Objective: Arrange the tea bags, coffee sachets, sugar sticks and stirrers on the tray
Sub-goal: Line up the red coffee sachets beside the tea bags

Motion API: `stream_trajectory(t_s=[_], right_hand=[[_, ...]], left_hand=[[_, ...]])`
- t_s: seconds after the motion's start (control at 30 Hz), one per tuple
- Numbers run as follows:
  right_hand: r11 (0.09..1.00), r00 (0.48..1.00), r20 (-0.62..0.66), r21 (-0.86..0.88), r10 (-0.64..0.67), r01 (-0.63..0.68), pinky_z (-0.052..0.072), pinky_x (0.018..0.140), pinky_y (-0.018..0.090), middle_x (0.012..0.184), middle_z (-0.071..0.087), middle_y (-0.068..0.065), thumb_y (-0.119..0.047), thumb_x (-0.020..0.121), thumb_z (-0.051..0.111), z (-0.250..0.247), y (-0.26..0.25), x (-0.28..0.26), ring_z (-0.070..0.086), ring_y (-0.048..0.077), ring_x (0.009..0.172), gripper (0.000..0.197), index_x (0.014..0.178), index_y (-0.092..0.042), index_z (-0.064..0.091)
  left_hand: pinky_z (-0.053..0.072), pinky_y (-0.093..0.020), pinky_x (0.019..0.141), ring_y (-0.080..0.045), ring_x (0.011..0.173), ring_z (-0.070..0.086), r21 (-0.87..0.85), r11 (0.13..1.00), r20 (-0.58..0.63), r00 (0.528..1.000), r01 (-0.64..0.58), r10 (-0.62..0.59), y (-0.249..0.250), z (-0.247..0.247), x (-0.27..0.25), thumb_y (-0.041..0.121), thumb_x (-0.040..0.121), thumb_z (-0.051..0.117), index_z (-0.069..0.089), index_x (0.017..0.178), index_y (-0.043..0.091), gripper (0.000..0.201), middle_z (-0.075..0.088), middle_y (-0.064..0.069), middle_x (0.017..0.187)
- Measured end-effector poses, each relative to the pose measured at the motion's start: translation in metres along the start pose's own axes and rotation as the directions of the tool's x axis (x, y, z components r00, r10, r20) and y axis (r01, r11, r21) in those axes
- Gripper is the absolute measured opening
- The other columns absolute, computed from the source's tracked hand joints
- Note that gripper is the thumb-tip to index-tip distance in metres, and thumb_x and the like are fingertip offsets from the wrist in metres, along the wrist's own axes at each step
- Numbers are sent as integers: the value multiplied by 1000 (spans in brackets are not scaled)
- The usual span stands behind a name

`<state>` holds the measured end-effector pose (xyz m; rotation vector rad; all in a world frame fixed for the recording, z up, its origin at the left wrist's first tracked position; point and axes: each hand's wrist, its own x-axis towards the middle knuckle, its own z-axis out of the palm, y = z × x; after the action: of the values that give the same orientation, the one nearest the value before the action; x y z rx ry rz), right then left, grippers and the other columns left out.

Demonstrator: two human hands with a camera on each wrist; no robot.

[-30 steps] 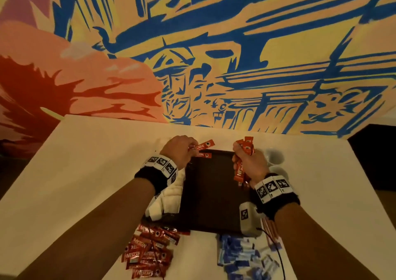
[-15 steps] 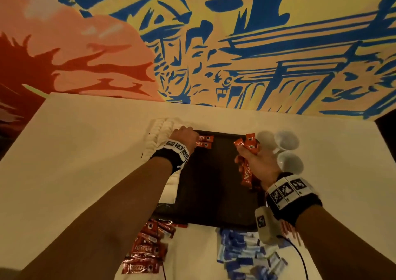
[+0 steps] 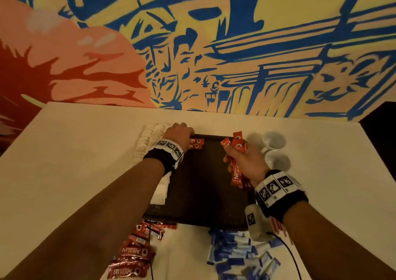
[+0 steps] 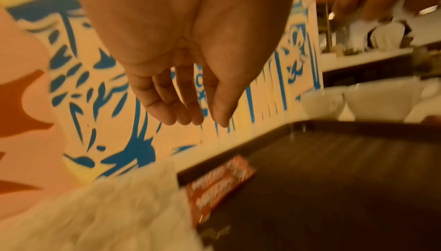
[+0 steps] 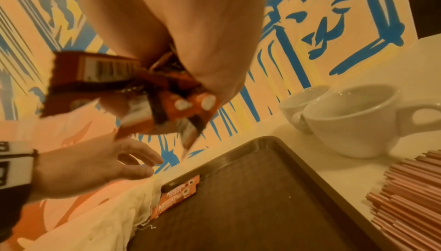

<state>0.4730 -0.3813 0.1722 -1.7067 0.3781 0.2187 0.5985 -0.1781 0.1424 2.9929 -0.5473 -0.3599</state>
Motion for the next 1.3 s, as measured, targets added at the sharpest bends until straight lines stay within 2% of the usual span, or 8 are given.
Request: stream_trajectory(t_s=[0.17,0.37,0.6,0.83,0.93,1.07,1.13,1.3], right_hand=[[996,995,74,66,-67,62,52,59,32,82,76,3,-35,97,67,-5,-15,-35,64,17,59,26,99,-9,67],[986,972,178,96,-154,138,49,51,26,85,74,8,-30,96,69,-5,-27,-80,62,14,56,20,99,-10,67],[968,940,230,74,-251,240,50,52,26,91,74,12,-29,95,70,-5,-27,-134,61,17,57,34,110,1,63],[965,964,120,148,-236,218,48,50,28,89,76,10,-31,91,75,-14,-19,-160,58,16,56,32,109,-6,66],[965,959,136,116,-250,236,47,50,28,88,75,10,-32,89,77,-13,-28,-164,57,17,57,32,104,-5,69],[966,941,230,127,-249,224,46,46,25,83,72,5,-30,89,76,-13,-42,-168,55,12,53,37,111,-1,68],[975,943,250,85,-221,206,46,47,25,81,72,3,-30,90,75,-13,-45,-165,55,11,52,30,105,-5,70],[978,969,187,-97,-163,183,49,50,24,67,70,-1,-36,90,75,-10,-50,-158,58,10,50,30,92,-6,72]], left_hand=[[49,-36,95,-18,107,62,-356,918,-205,973,-174,104,28,-46,-61,39,99,56,69,118,26,27,68,4,116],[57,-28,75,-11,83,68,-723,653,-153,974,-227,169,64,-76,-148,41,101,52,70,116,22,30,71,7,92],[54,-21,67,-8,72,66,-771,589,-230,968,-244,100,79,-76,-201,25,95,66,73,102,17,12,73,-2,85],[55,-24,66,-3,63,65,-812,531,-301,953,-241,-28,77,-85,-232,15,95,65,70,96,17,5,71,0,78],[56,-30,70,-9,66,66,-822,515,-301,953,-241,-35,66,-88,-237,13,95,66,70,97,13,5,72,-3,78],[55,-21,65,-14,70,66,-844,478,-294,955,-244,-32,50,-93,-239,13,93,69,73,98,13,6,74,-8,81],[54,-21,65,-14,75,66,-822,505,-319,947,-263,-25,47,-91,-237,16,93,69,72,101,20,10,73,-7,87],[43,-21,90,-3,108,54,-460,785,-483,859,-415,171,48,-77,-232,34,88,74,66,119,36,32,62,14,118]])
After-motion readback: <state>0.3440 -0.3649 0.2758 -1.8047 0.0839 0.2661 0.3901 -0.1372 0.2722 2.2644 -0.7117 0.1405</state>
